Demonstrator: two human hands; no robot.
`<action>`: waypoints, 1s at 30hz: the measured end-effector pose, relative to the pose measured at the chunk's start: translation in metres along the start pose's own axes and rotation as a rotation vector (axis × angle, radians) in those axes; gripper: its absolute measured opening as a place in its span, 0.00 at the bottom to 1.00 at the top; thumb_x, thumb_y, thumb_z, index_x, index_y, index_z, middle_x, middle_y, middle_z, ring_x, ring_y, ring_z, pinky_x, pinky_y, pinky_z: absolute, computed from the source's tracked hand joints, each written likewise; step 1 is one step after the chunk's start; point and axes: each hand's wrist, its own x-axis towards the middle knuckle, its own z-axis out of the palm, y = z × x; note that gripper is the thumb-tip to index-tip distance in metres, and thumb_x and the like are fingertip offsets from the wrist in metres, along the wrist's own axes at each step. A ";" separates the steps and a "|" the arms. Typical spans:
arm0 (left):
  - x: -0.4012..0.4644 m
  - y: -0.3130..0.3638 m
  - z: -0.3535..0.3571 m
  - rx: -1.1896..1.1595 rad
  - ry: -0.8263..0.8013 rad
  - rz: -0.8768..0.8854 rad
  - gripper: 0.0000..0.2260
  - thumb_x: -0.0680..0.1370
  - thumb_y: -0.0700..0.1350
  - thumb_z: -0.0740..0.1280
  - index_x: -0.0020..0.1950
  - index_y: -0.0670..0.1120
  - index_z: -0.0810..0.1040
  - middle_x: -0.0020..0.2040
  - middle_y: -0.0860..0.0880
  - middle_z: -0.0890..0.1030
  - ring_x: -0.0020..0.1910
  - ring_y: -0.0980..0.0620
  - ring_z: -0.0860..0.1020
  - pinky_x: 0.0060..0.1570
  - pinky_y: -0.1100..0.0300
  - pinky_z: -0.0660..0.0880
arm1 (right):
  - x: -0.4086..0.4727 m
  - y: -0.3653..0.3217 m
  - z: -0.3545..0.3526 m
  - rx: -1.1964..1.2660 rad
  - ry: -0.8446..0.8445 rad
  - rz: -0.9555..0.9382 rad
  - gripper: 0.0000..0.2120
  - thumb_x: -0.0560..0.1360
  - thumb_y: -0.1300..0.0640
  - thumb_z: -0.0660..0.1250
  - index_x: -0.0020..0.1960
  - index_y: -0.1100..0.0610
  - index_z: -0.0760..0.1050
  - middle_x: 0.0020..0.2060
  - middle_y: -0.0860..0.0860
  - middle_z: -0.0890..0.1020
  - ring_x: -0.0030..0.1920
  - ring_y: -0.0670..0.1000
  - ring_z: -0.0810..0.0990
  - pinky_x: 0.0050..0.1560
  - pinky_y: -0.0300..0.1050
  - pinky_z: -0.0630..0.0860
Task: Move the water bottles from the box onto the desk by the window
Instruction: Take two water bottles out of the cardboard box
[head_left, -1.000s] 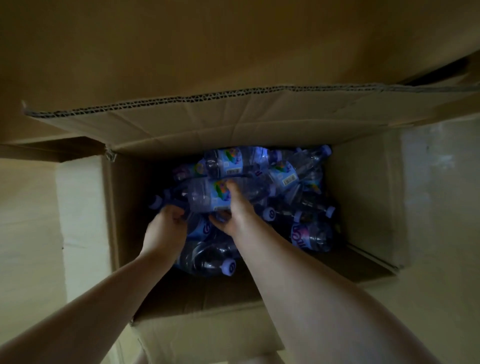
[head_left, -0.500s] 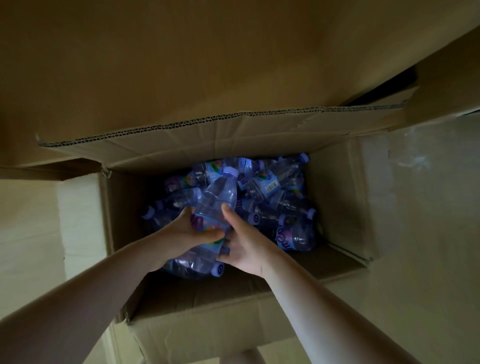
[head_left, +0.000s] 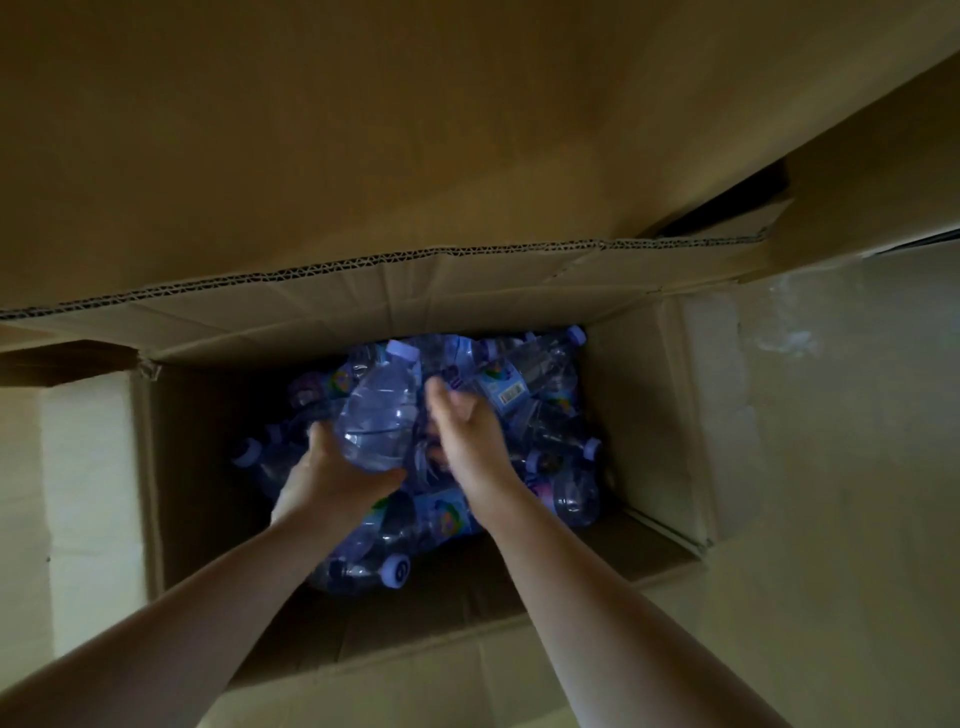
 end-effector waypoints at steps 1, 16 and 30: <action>0.010 -0.006 0.001 -0.019 0.016 0.018 0.34 0.59 0.62 0.74 0.60 0.51 0.71 0.50 0.51 0.81 0.48 0.47 0.81 0.47 0.51 0.79 | 0.015 0.001 -0.009 0.014 0.156 0.026 0.16 0.80 0.45 0.61 0.55 0.58 0.73 0.42 0.49 0.76 0.42 0.46 0.76 0.46 0.46 0.74; 0.064 -0.045 0.032 -0.135 0.084 0.055 0.29 0.68 0.51 0.76 0.63 0.51 0.66 0.42 0.57 0.73 0.40 0.53 0.74 0.37 0.58 0.69 | 0.145 0.028 -0.034 -0.012 0.563 0.428 0.51 0.71 0.37 0.70 0.77 0.63 0.46 0.74 0.62 0.60 0.72 0.63 0.63 0.71 0.57 0.61; 0.050 -0.030 0.028 -0.181 0.065 0.099 0.30 0.67 0.48 0.77 0.64 0.51 0.67 0.48 0.55 0.78 0.48 0.51 0.78 0.45 0.55 0.74 | 0.114 0.068 -0.055 0.118 0.304 0.253 0.30 0.57 0.42 0.77 0.55 0.53 0.78 0.57 0.56 0.81 0.52 0.57 0.82 0.50 0.57 0.82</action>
